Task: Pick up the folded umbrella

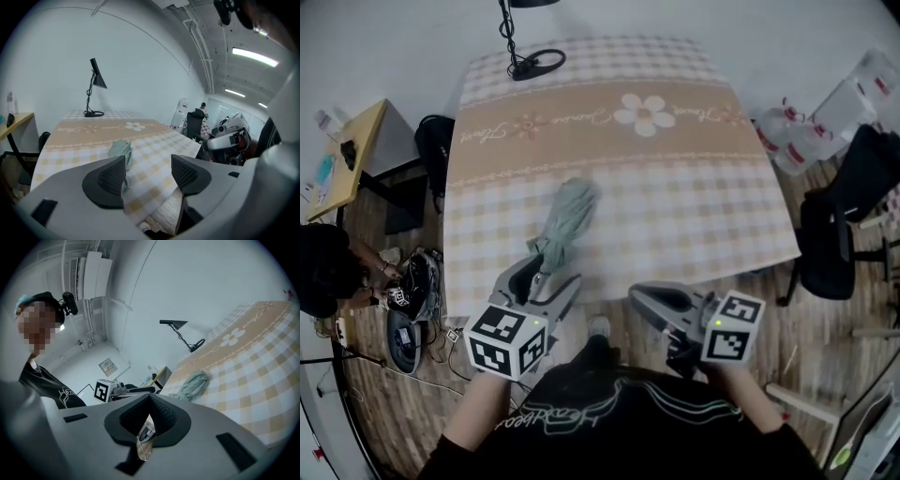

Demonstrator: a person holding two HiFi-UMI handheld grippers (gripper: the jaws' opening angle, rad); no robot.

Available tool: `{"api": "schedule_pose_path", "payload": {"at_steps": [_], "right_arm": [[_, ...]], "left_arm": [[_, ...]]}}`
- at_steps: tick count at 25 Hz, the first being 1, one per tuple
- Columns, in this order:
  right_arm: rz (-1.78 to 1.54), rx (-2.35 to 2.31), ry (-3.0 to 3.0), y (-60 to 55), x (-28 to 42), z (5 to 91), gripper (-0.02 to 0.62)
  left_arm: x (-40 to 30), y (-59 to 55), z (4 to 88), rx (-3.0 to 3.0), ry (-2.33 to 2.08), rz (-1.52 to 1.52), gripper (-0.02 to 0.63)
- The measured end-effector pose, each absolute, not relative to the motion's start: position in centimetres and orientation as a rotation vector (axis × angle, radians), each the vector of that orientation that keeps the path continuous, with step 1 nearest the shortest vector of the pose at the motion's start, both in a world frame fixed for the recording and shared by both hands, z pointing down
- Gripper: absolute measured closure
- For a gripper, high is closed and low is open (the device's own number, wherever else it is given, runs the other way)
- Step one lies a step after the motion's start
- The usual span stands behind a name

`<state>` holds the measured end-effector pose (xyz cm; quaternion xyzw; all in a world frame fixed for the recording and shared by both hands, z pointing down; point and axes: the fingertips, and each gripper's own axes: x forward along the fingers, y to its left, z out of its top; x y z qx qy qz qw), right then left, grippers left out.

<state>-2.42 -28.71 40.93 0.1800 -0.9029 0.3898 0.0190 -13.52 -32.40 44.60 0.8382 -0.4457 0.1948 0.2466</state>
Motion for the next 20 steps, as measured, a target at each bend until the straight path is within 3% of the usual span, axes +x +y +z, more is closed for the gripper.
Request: {"api": "schedule_pose_path", "payload": {"at_steps": [20], "right_arm": [[1.311, 0.701, -2.721, -35.1, -1.9, 43.7, 0.584]], "left_arm": [[-17.1, -39.1, 56.5, 2.095, -1.195, 0.876, 0.247]]}}
